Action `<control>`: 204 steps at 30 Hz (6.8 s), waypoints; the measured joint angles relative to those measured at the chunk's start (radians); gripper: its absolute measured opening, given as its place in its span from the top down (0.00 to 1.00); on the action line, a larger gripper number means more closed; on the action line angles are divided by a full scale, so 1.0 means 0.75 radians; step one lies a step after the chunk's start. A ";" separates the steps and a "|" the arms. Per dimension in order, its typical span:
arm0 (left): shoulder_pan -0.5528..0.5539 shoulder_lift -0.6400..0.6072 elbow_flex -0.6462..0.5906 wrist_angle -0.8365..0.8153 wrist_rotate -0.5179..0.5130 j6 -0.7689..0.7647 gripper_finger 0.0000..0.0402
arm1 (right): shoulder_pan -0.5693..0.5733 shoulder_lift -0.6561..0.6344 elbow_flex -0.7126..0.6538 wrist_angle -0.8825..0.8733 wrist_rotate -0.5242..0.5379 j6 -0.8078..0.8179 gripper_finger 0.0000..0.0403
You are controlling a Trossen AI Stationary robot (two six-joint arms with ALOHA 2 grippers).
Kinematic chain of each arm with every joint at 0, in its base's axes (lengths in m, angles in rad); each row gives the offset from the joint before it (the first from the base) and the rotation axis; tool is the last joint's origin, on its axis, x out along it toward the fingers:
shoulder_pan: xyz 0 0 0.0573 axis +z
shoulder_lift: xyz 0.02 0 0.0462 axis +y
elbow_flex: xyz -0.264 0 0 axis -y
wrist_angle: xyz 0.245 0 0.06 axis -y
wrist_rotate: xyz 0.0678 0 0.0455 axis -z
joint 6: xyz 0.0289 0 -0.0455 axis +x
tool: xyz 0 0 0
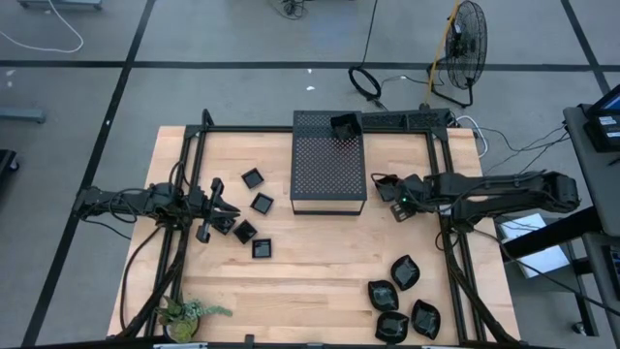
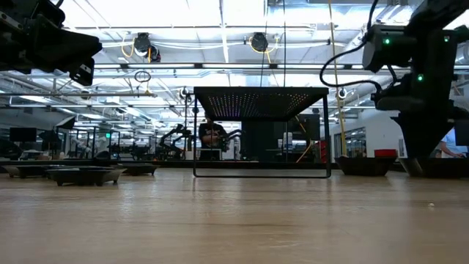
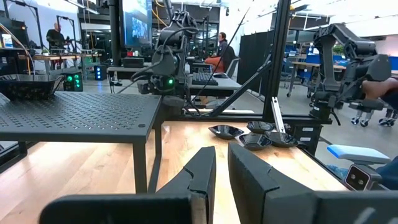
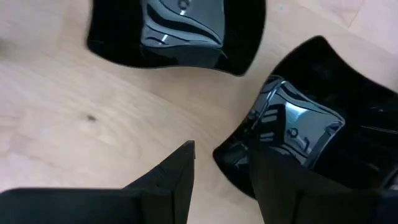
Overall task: Pick & Place Mini shaped plates
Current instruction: Stack the distorted square plate on top of the distorted square plate on the shelf
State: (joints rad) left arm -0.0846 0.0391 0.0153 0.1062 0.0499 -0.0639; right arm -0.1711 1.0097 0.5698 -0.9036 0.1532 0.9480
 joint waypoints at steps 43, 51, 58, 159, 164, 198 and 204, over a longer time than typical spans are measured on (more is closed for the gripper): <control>0.000 0.000 0.000 0.001 0.000 0.000 0.88 | -0.001 -0.074 -0.057 0.122 0.005 -0.105 0.99; 0.000 0.000 0.000 0.000 0.000 0.000 0.88 | -0.001 -0.214 -0.057 0.128 0.005 -0.107 0.99; 0.000 0.000 0.000 0.000 0.000 0.000 0.88 | -0.001 -0.339 -0.057 0.215 0.006 -0.173 0.99; 0.000 -0.001 0.000 0.001 0.000 0.000 0.88 | -0.318 0.715 1.262 0.271 0.137 -1.115 0.93; 0.000 0.000 0.000 0.000 0.000 0.000 0.88 | -0.318 0.715 1.261 0.270 0.137 -1.115 0.92; 0.000 0.000 0.000 0.001 0.000 0.000 0.88 | -0.216 0.479 0.870 -0.331 0.139 -0.622 0.63; 0.000 0.000 0.000 -0.003 0.000 0.000 0.88 | -0.243 0.350 0.598 -0.093 0.105 -0.543 0.61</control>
State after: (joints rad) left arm -0.0848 0.0391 0.0151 0.1039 0.0502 -0.0639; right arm -0.3535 1.2723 1.0184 -0.9732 0.2316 0.5410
